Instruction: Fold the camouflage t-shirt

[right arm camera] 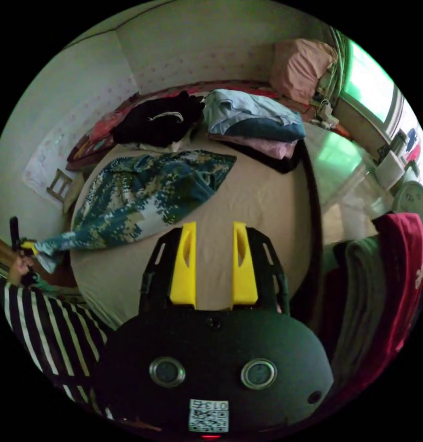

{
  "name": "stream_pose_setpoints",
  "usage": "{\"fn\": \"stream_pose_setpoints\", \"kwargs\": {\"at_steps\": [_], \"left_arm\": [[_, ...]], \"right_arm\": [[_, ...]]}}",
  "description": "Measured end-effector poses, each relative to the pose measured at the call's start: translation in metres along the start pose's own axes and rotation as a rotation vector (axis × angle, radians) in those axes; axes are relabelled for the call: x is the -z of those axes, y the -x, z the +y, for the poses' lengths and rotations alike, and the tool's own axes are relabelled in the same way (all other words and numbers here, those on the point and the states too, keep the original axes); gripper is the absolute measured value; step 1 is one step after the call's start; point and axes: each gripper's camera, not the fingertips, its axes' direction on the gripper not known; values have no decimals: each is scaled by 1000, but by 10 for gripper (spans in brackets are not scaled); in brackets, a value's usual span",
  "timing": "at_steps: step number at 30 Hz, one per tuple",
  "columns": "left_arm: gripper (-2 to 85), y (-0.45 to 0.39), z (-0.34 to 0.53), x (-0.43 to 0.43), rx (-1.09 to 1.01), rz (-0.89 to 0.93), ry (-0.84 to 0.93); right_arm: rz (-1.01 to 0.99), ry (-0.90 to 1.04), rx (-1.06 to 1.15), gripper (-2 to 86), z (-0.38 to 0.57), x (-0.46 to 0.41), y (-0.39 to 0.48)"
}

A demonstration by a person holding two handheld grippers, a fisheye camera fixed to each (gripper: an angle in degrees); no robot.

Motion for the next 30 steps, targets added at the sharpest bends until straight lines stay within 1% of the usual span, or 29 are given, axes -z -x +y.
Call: {"fn": "stream_pose_setpoints", "kwargs": {"at_steps": [2,5,6,7,9,11,12,13,15,17,19,20,22,23,25,27,30], "left_arm": [[5,12,9,-22,21,67,117],[5,20,23,-45,30,144,233],[5,22,26,-48,36,140,247],[5,27,31,-49,55,113,255],[5,36,37,-46,93,114,226],[5,44,38,-37,116,84,187],[5,46,37,-35,119,74,184],[5,50,36,-32,124,53,179],[5,54,32,-28,130,32,178],[5,57,28,-20,119,1,168],[5,59,23,-11,105,-7,141],[5,62,20,-7,98,-5,129],[5,66,15,-1,83,-11,138],[5,67,10,2,69,-21,148],[5,69,4,8,48,-25,155],[5,72,-1,12,40,-23,155],[5,82,-8,10,49,4,168]], "right_arm": [[-24,12,24,89,-13,-11,16],[44,24,140,86,-40,-32,52],[81,39,189,87,-51,-42,64],[100,50,225,88,-61,-51,74],[112,72,272,94,-75,-66,84],[171,109,304,101,-87,-84,89],[182,166,309,102,-94,-99,89],[168,257,303,83,-98,-116,86],[167,380,292,55,-98,-135,81],[176,352,299,40,-95,-127,80],[168,223,302,32,-85,-92,74],[156,193,298,30,-81,-82,71],[87,72,260,23,-56,-39,51],[69,45,245,21,-49,-28,45],[-17,-72,172,16,-11,11,21],[-47,-122,104,13,22,28,4],[-49,-66,-33,11,78,22,-14]]}}
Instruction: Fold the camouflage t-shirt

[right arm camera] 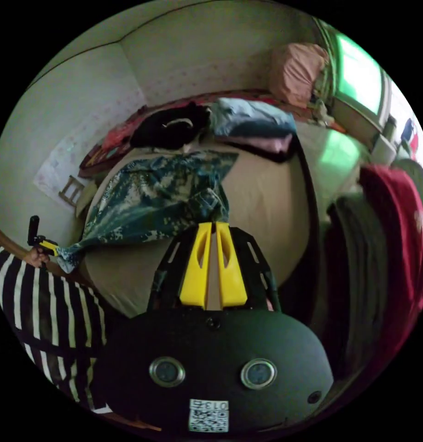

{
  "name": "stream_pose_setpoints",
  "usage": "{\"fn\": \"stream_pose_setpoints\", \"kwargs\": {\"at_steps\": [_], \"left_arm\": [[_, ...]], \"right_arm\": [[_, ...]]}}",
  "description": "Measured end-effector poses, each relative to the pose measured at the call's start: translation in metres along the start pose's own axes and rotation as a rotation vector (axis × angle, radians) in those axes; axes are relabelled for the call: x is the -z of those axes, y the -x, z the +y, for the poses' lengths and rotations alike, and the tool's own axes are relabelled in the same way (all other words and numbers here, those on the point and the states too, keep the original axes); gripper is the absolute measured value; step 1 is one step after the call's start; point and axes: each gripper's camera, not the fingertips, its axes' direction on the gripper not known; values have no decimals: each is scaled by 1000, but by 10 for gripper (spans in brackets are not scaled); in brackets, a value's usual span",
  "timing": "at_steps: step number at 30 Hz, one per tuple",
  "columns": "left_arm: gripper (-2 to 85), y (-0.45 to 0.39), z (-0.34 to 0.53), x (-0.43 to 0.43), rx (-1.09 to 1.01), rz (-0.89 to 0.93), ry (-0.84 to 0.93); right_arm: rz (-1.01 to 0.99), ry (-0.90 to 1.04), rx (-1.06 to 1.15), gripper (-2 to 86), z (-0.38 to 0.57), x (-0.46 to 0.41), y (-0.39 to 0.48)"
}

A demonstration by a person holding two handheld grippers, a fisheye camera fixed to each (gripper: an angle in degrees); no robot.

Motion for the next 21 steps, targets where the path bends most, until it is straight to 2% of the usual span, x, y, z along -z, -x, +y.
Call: {"fn": "stream_pose_setpoints", "kwargs": {"at_steps": [4,7,11,14,15,17,21], "left_arm": [[6,15,-19,-26,15,20,152],[7,13,-33,-35,-9,-12,243],[14,19,-42,-26,20,-39,214],[32,36,-43,-42,98,-61,249],[37,38,-43,-46,112,-58,260],[76,45,-42,-57,165,22,287],[93,39,-52,-40,149,183,215]], "right_arm": [[10,168,-127,10,53,-37,-9],[41,184,-78,9,57,-37,5],[103,171,31,8,59,-25,27],[110,286,49,7,72,-45,32],[149,379,53,7,79,-58,31],[169,417,39,9,85,-60,28],[260,330,-50,26,60,-34,8]]}}
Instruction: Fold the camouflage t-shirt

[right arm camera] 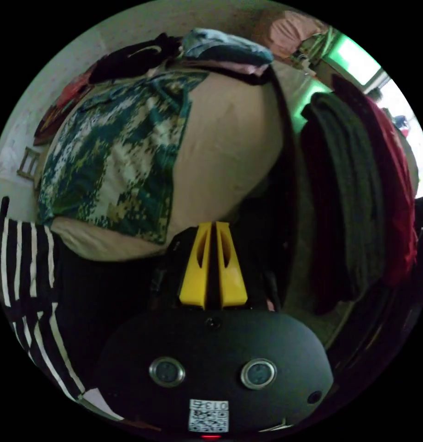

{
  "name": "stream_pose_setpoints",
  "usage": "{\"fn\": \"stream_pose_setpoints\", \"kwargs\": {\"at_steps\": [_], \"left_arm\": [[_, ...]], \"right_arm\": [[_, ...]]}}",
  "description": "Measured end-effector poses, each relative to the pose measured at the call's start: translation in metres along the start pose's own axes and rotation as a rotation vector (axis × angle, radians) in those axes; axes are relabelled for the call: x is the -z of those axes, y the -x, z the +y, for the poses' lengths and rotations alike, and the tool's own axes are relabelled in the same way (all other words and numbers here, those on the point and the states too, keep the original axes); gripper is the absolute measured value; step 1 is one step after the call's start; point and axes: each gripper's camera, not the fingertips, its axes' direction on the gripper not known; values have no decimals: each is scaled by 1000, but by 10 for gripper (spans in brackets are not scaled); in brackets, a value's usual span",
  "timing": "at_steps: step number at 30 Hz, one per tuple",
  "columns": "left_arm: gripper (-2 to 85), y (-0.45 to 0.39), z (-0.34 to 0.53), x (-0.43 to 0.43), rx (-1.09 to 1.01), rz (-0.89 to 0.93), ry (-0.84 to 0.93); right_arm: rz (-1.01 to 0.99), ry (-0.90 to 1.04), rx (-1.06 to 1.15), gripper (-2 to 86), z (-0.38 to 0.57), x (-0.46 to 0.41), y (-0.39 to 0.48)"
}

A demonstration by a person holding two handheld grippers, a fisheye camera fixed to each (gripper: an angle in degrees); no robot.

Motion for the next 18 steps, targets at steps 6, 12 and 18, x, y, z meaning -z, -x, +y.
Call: {"fn": "stream_pose_setpoints", "kwargs": {"at_steps": [6,12,18], "left_arm": [[104,6,-64,78,206,-436,-412],[108,5,-194,86,219,-668,-470],[118,-7,-342,83,130,-820,-398]], "right_arm": [[17,-166,-1,60,-111,15,-2],[-21,-204,129,74,-267,-6,37],[-11,-95,221,76,-373,-45,59]]}}
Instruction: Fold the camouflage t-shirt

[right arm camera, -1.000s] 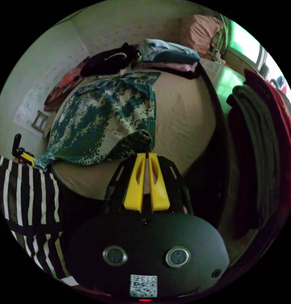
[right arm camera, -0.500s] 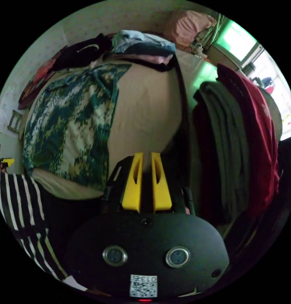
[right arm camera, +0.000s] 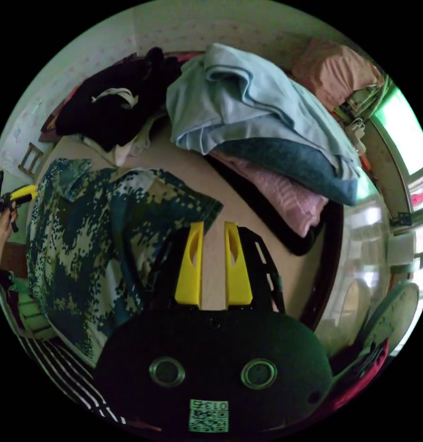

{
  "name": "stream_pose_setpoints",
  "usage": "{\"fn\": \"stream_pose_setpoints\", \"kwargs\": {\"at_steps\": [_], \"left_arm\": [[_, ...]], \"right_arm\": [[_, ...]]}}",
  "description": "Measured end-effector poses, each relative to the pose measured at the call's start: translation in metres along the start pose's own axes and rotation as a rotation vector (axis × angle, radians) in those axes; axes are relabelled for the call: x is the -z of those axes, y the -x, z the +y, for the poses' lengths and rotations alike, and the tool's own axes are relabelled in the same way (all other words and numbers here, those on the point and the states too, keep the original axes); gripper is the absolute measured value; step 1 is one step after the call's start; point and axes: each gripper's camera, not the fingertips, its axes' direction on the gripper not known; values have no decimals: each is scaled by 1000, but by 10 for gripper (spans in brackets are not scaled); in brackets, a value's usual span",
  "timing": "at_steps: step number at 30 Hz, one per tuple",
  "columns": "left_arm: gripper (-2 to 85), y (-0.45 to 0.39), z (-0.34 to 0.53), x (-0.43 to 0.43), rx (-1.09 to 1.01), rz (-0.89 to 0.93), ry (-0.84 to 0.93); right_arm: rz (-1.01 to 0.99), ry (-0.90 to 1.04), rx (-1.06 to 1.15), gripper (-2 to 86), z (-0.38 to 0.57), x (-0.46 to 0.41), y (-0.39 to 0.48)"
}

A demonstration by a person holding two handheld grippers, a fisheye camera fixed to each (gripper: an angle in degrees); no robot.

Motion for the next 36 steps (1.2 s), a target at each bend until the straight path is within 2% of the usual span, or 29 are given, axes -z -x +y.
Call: {"fn": "stream_pose_setpoints", "kwargs": {"at_steps": [3,6,10,15,18,20,22,25,29,32,34,36], "left_arm": [[136,-13,-52,-12,-31,-60,-17],[150,-34,-92,-24,-157,-70,3],[62,-54,-117,-49,-271,-63,140],[18,-51,-126,-38,-238,-24,99],[14,-37,-124,-8,-131,1,-105],[15,-6,-113,8,77,84,-294],[19,13,-110,-4,197,148,-258],[41,23,-112,-11,263,168,-252],[96,41,-116,-20,325,333,-208],[108,42,-105,0,258,249,-193],[109,41,-85,18,219,160,-208],[110,38,-54,30,200,64,-198]], "right_arm": [[-30,34,88,73,-24,-13,5],[-43,35,141,65,-39,-15,11],[-90,51,182,27,-51,-12,21],[15,7,236,14,-62,-3,36],[117,-55,209,14,-70,8,39],[145,-71,194,15,-74,9,42],[168,-38,203,20,-80,-4,53],[176,4,183,36,-89,-15,64],[169,26,112,70,-98,-11,67],[175,36,42,65,-92,7,64],[176,-90,4,53,-71,38,71],[124,-120,41,50,-50,51,87]]}}
